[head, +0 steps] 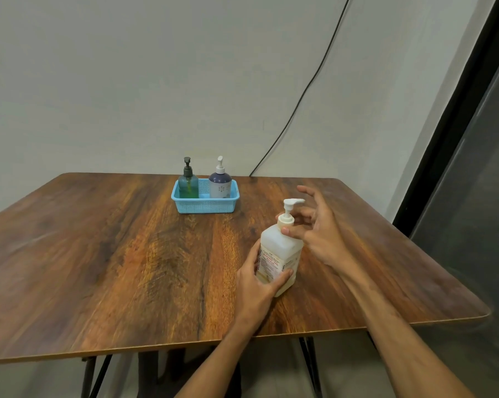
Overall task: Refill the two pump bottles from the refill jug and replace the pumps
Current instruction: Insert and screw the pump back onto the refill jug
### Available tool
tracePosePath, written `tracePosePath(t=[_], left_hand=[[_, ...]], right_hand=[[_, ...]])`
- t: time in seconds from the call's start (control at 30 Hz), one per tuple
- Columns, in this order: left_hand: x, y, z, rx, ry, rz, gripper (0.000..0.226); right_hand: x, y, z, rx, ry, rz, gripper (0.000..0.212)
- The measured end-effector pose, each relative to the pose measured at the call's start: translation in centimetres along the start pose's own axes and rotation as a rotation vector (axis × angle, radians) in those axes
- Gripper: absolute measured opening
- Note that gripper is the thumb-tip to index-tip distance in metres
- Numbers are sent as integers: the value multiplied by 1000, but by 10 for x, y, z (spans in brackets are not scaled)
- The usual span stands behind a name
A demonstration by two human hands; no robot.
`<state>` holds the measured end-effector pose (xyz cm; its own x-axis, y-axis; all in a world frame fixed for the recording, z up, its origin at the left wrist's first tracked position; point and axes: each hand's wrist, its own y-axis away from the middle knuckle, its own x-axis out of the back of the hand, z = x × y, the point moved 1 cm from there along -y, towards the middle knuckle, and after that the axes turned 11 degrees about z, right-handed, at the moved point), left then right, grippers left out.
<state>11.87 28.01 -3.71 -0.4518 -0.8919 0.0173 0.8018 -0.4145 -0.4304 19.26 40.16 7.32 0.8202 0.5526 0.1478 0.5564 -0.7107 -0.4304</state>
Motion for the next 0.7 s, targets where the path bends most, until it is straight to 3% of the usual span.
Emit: tracePosePath(t=[0.2, 0.33, 0.43, 0.57, 0.7], left_hand=[[0, -1, -1, -8, 2, 5, 77], [0, -1, -2, -2, -15, 6, 77], [-1, -1, -4, 0, -16, 10, 77], [-1, -1, -5, -10, -19, 8, 79], [-1, -1, -6, -9, -21, 12, 80]], right_hand=[[1, 1, 4, -9, -22, 48, 88], [6, 1, 7, -71, -75, 3, 48], [4, 2, 7, -87, -51, 29, 36], [-1, 3, 7, -31, -10, 100, 44], [-2, 5, 8, -74, -36, 34, 59]])
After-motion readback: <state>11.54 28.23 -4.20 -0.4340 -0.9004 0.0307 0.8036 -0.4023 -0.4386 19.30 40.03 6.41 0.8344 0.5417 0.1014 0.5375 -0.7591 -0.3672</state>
